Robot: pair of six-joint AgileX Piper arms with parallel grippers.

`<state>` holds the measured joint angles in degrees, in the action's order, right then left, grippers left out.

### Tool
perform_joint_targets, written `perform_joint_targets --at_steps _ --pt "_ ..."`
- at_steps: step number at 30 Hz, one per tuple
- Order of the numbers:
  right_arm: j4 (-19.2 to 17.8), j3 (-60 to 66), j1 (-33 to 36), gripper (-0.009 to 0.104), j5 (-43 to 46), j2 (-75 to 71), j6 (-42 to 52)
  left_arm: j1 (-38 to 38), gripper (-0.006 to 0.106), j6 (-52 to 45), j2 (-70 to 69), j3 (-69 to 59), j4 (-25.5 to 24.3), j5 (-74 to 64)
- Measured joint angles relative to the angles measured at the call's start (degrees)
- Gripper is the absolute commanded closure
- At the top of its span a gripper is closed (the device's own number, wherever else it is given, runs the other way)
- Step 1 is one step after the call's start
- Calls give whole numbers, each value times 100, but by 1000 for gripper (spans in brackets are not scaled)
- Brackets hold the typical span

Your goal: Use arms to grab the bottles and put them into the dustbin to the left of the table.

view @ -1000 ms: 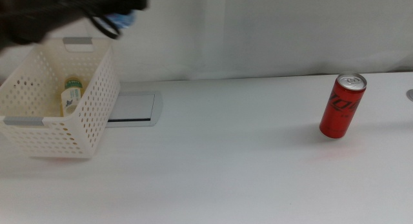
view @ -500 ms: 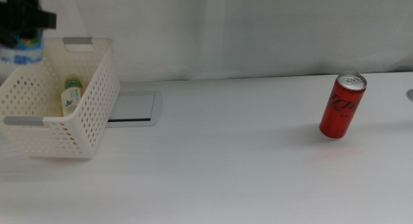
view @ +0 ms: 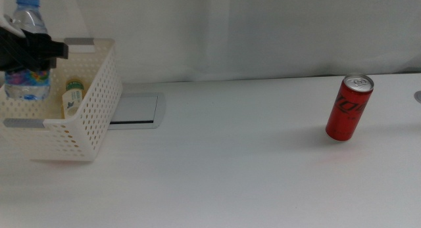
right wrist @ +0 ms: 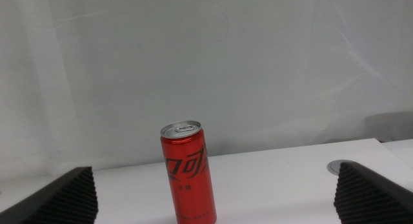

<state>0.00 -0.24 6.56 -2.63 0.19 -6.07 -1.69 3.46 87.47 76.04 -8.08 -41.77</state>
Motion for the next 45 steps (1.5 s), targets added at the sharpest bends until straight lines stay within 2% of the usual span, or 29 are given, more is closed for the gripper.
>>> perform_joint_targets --at_steps 7,15,26,28,29,33,38,45 --pt "0 0 0 -8 0 0 0 -237 103 119 658 0 208 590" --pt "0 0 0 -8 0 0 0 -363 103 107 1574 182 357 600" --pt "0 0 0 -8 0 0 24 -363 103 86 1760 218 395 992" --pt "0 0 0 -8 0 0 24 -363 101 86 1760 218 395 1076" --pt "0 0 0 -8 0 0 24 -363 98 86 1760 227 395 1099" --pt "0 0 0 -8 0 0 14 -363 73 86 1826 263 384 1107" --pt "0 0 0 -8 0 0 14 -363 37 119 1942 261 385 1084" --pt "0 0 0 -8 0 0 -4 -363 8 293 1931 287 385 1225"
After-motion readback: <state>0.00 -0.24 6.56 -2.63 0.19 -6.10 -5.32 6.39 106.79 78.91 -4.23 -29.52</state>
